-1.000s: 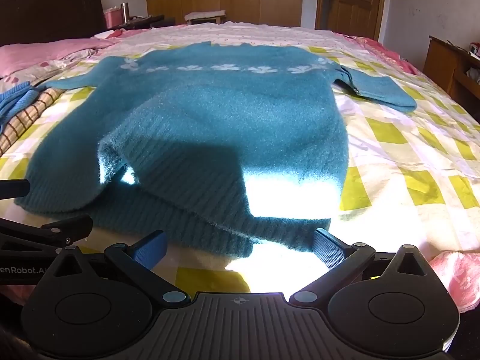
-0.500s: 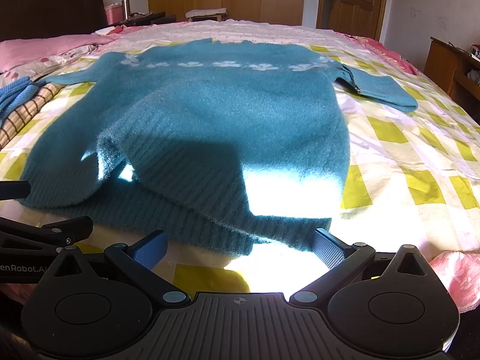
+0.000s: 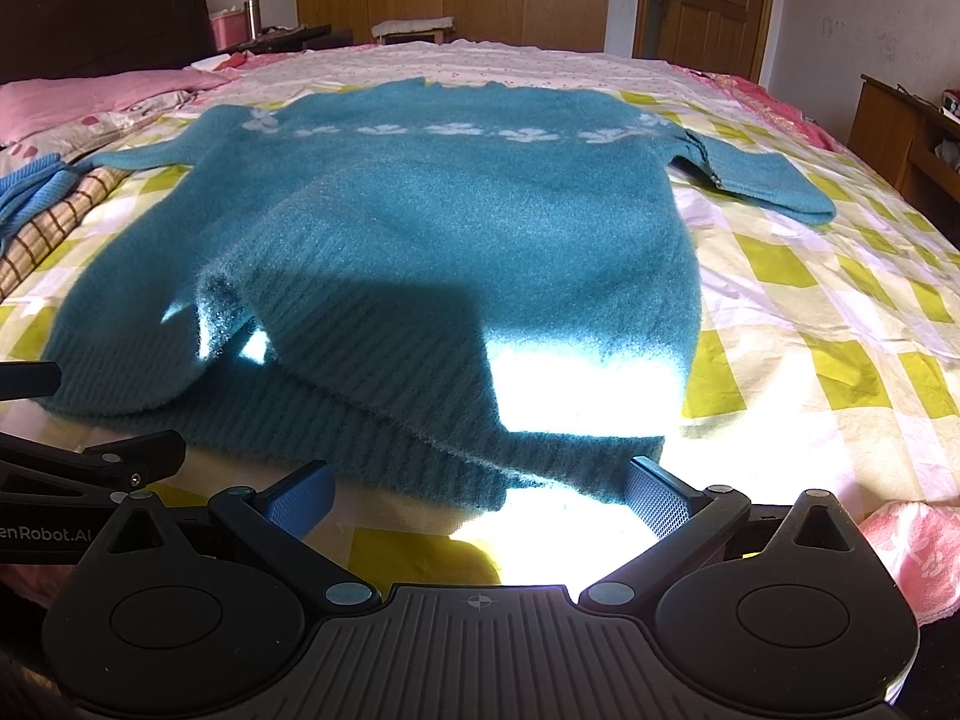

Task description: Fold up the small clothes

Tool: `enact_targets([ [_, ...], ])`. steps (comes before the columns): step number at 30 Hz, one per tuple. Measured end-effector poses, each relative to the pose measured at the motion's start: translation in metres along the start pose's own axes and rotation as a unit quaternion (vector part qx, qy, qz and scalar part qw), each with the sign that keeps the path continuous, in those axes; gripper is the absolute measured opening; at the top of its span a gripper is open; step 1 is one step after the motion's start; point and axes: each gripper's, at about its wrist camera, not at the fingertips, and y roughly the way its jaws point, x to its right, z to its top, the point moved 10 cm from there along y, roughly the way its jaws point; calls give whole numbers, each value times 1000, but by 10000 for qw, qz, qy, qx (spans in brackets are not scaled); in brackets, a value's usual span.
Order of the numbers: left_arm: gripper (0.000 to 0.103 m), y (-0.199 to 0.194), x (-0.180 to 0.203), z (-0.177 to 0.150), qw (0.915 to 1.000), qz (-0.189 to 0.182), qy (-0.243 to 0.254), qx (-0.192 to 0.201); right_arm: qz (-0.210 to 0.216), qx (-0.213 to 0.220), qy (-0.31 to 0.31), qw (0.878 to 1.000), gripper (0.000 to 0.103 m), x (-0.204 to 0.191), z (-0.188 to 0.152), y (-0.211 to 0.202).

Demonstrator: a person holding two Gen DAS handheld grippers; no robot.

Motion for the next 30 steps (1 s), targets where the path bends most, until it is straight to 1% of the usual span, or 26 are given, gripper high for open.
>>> enact_targets([
  [18,103,0,1,0,10000,-7,-2,-4,41,-9,15,10000,103,-2,0,0],
  [24,103,-2,2,1,10000,-62,-32,28,100,-2,52,9999,103,-1,-1,-1],
  [28,103,-5,0,5,9998,-80,-102,124,205,127,109,9996,102,-1,2,-6],
  [30,103,-5,-2,5,9998,-86,-152,133,185,178,81,9996,102,-1,4,-7],
])
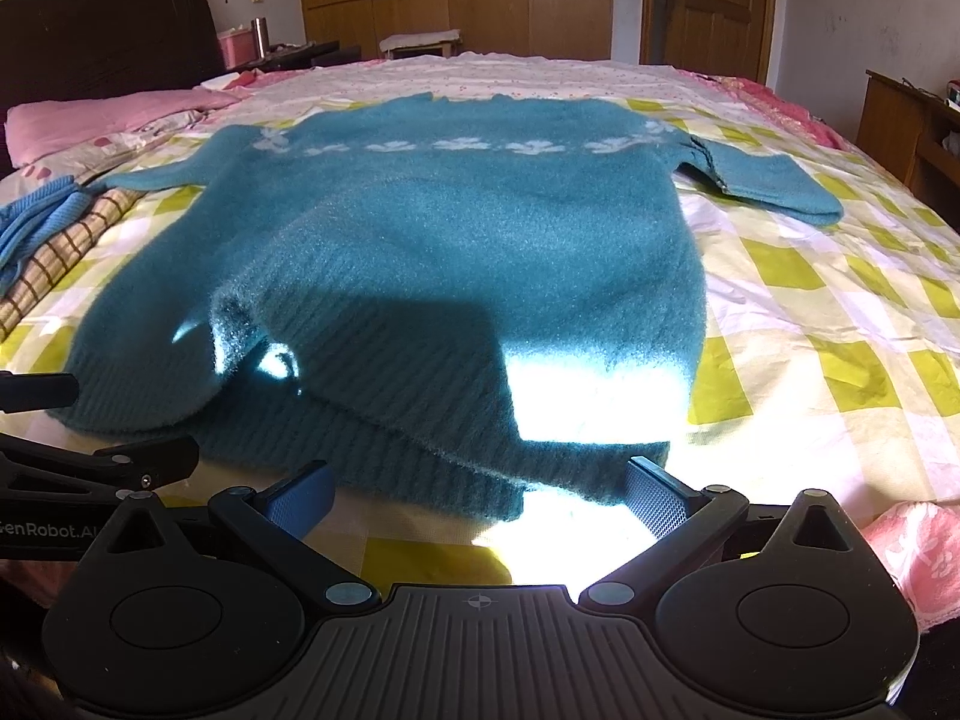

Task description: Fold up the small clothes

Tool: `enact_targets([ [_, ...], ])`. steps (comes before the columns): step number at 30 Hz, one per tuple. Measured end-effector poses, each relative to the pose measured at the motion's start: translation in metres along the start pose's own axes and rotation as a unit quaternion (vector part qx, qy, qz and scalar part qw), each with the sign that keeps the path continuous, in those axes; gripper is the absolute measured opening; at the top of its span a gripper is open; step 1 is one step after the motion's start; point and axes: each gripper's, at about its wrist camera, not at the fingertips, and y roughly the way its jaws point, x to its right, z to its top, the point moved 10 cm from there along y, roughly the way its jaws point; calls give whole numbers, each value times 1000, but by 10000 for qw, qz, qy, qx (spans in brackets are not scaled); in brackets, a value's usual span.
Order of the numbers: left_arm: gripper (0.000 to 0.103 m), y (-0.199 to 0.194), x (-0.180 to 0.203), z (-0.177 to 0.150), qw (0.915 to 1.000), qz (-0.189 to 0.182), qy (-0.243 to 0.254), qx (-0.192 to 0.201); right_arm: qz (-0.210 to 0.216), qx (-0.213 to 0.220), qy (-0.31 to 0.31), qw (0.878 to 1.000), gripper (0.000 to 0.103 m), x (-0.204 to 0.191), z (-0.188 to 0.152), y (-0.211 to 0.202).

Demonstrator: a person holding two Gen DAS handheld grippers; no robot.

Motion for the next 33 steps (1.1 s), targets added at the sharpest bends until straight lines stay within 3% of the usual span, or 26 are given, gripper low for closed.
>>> enact_targets([
  [13,103,5,-10,2,10000,65,34,-13,-316,44,-4,9995,93,18,4,3],
  [22,103,3,-21,10,9998,141,55,122,-954,78,-871,9916,92,21,2,6],
  [27,103,5,-17,9,9997,84,221,119,-1089,59,-1269,9859,91,17,-3,6],
  [33,103,6,-19,12,9994,126,272,150,-1590,104,-1104,9810,90,40,3,5],
])
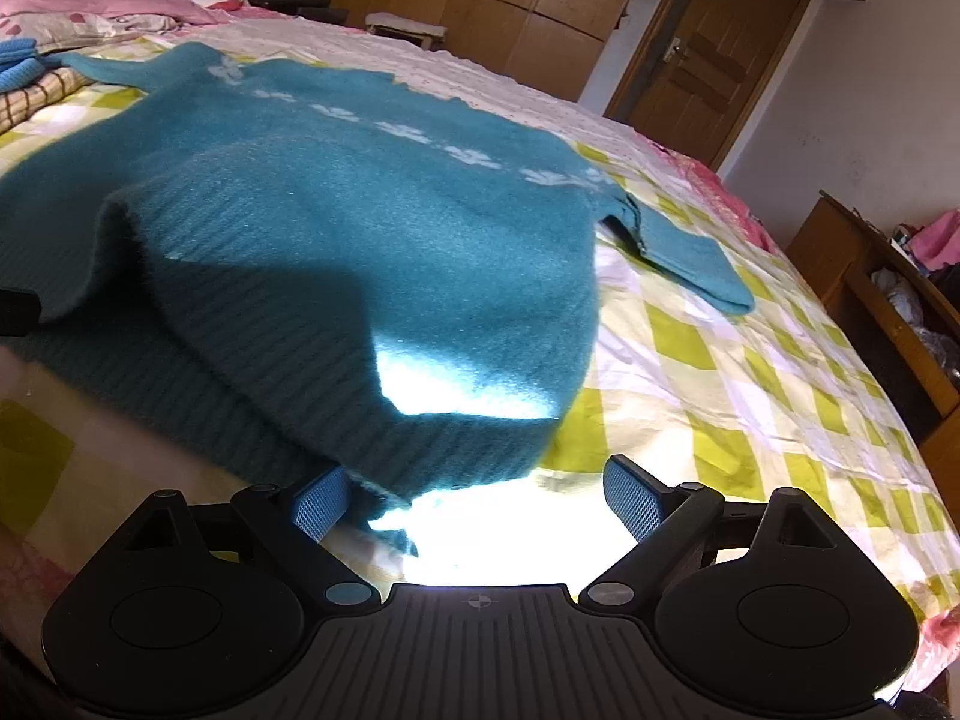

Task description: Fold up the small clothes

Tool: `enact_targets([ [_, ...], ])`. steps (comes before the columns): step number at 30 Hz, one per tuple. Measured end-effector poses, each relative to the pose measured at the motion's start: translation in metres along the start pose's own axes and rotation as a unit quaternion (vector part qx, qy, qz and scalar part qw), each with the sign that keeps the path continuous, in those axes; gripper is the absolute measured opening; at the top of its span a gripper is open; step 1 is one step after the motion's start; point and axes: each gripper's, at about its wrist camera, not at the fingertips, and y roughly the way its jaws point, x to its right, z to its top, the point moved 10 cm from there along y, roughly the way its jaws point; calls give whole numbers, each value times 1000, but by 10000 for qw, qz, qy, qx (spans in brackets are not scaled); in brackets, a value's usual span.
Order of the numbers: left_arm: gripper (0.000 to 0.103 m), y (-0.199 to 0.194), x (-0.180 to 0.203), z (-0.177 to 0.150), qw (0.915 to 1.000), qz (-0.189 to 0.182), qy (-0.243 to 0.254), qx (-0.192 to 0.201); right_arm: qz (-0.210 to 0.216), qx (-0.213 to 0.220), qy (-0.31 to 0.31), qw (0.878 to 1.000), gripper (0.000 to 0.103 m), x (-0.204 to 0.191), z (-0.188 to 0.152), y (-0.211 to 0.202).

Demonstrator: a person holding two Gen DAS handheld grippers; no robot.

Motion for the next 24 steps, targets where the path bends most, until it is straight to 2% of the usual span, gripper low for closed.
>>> enact_targets([
  [6,103,-2,-19,3,9996,159,-230,15,-424,26,1103,9930,87,52,-2,-4],
  [13,103,-2,-46,-7,9984,410,-368,-151,-300,-304,2618,9642,87,95,-24,-9],
  [15,103,-2,-47,-7,9985,396,-355,-149,-203,-453,2584,9648,87,93,-26,-8],
  [18,103,-3,-44,-1,9990,385,-219,-55,-101,-574,2169,9744,87,82,-28,-16],
  [22,103,-3,-41,-2,9992,378,122,-29,-201,-380,1887,9811,87,79,-21,-36],
  [24,103,-4,-41,-7,9978,511,418,-7,-119,-175,1714,9850,88,73,-12,-44],
])
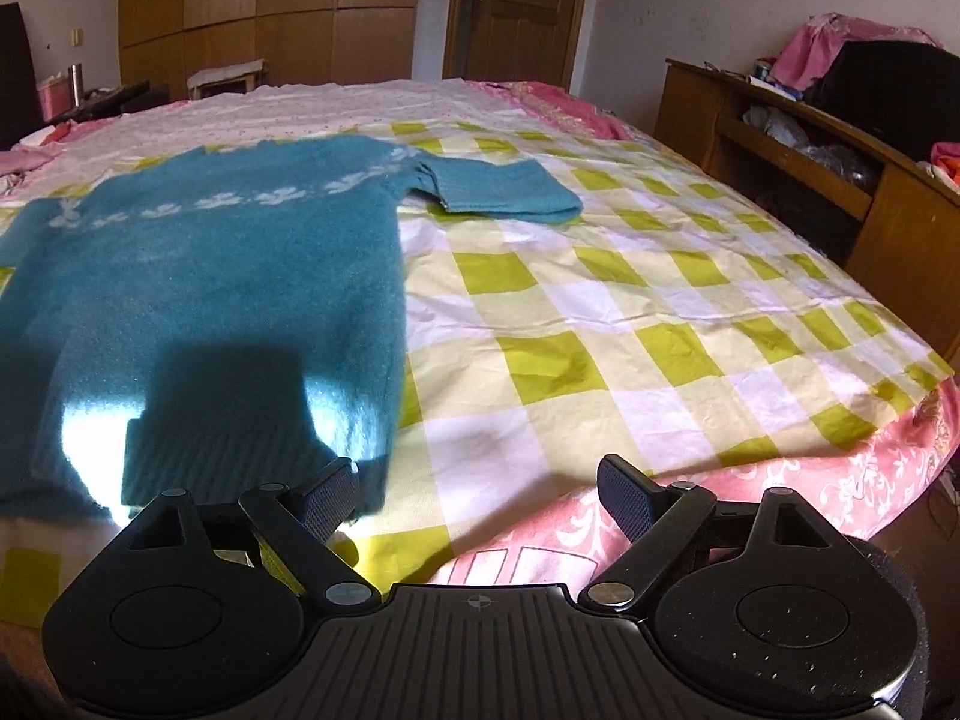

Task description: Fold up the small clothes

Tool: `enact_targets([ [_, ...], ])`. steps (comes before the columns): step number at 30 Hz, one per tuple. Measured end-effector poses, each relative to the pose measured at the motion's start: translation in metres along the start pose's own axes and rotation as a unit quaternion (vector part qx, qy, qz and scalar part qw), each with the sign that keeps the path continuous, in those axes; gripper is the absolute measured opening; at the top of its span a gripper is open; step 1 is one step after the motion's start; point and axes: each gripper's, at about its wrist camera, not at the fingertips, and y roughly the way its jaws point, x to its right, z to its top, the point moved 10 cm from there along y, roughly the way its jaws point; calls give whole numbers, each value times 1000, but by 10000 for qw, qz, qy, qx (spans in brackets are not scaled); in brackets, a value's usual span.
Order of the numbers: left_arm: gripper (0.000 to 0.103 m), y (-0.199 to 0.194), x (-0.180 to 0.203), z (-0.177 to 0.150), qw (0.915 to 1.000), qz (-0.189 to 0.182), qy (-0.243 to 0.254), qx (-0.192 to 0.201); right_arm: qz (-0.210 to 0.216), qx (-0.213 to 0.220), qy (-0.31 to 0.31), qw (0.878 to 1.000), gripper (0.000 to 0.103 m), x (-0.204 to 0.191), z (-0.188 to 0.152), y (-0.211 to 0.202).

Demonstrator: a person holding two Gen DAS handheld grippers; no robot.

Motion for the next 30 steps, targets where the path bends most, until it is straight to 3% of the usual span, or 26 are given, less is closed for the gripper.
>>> enact_targets([
  [7,103,-2,7,-17,9987,40,495,-62,706,191,-308,9968,89,-46,7,-3],
  [12,103,7,2,-21,9969,421,641,-189,929,193,-365,9948,89,-59,4,0],
  [21,103,10,-18,-17,9980,554,171,-263,1047,155,-245,9941,89,-62,1,6],
  [26,103,16,-52,-21,9936,1035,-112,-444,1027,187,-276,9942,89,-61,3,8],
  [30,100,12,-50,-21,9957,619,-480,-496,991,123,-265,9946,89,-61,2,12],
])
